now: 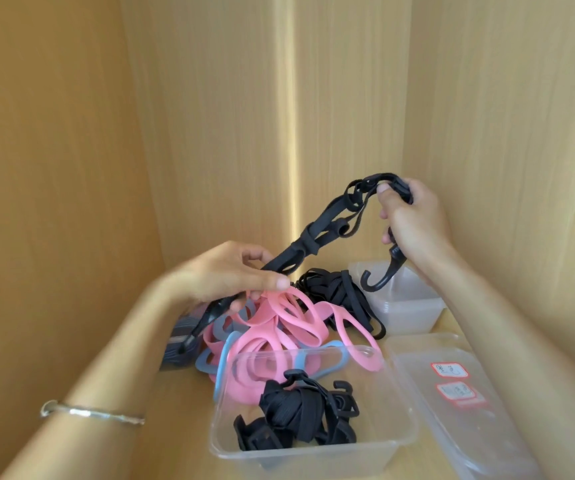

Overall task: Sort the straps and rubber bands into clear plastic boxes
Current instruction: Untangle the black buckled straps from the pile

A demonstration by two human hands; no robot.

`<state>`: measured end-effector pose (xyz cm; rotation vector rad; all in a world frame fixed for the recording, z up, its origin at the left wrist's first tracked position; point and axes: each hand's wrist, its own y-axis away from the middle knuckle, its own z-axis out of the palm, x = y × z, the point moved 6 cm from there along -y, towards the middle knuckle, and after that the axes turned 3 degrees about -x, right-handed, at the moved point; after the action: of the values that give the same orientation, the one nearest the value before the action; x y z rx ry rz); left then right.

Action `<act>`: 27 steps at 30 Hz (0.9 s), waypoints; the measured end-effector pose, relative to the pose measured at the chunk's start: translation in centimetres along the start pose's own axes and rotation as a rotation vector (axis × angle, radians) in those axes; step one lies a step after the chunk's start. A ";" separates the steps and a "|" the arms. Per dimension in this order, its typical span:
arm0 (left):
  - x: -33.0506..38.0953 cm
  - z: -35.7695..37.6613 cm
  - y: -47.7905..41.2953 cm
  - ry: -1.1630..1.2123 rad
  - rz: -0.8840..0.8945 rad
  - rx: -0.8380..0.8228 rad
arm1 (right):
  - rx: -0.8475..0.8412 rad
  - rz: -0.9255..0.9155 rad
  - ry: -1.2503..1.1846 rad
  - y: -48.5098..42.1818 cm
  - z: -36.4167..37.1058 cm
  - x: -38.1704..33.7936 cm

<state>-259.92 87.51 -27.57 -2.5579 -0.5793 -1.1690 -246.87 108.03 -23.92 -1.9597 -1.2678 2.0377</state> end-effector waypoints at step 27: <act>-1.6 -1.3 1.1 0.094 -0.134 -0.033 | 0.107 -0.016 -0.065 -2.3 -2.9 0.9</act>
<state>-261.20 85.60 -28.05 -2.5083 -0.7236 -1.3463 -245.71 111.48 -22.94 -1.8469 -1.1560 2.1304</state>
